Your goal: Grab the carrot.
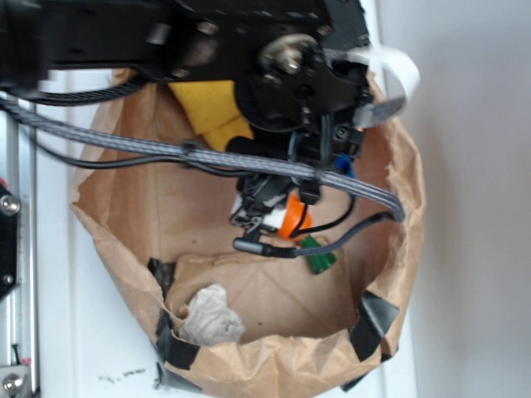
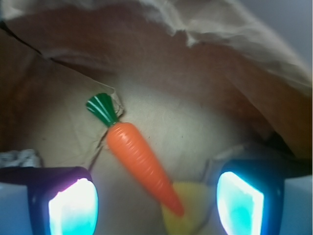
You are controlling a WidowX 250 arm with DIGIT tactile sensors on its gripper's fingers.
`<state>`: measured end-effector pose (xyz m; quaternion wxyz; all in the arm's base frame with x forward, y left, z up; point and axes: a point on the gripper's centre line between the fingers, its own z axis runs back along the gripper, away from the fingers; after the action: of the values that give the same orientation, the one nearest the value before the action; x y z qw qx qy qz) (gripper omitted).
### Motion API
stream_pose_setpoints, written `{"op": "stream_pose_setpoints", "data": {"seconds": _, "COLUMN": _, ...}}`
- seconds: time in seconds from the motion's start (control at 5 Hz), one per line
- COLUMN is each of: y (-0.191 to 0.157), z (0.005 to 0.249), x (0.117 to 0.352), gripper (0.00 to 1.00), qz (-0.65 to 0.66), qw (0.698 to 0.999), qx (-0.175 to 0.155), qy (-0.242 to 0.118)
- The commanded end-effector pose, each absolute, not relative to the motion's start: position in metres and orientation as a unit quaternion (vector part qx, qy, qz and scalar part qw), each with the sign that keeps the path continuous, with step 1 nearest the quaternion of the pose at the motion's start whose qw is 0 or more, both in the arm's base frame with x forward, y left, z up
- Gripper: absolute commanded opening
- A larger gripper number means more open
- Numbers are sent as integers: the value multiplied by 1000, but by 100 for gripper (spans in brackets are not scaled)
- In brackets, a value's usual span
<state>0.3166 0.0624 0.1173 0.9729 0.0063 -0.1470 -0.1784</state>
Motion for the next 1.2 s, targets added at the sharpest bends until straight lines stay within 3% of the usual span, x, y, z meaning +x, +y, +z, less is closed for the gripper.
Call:
{"op": "stream_pose_setpoints", "data": {"seconds": 0.0, "y": 57, "z": 97, "x": 325, "gripper": 100, "qz": -223, "qw": 961, "qx": -41, "qy": -160}}
{"op": "stream_pose_setpoints", "data": {"seconds": 0.4, "y": 46, "z": 84, "x": 318, "gripper": 100, "qz": -257, "qw": 953, "qx": -35, "qy": -158}}
{"op": "stream_pose_setpoints", "data": {"seconds": 1.0, "y": 46, "z": 84, "x": 318, "gripper": 100, "qz": -257, "qw": 953, "qx": -35, "qy": -158}}
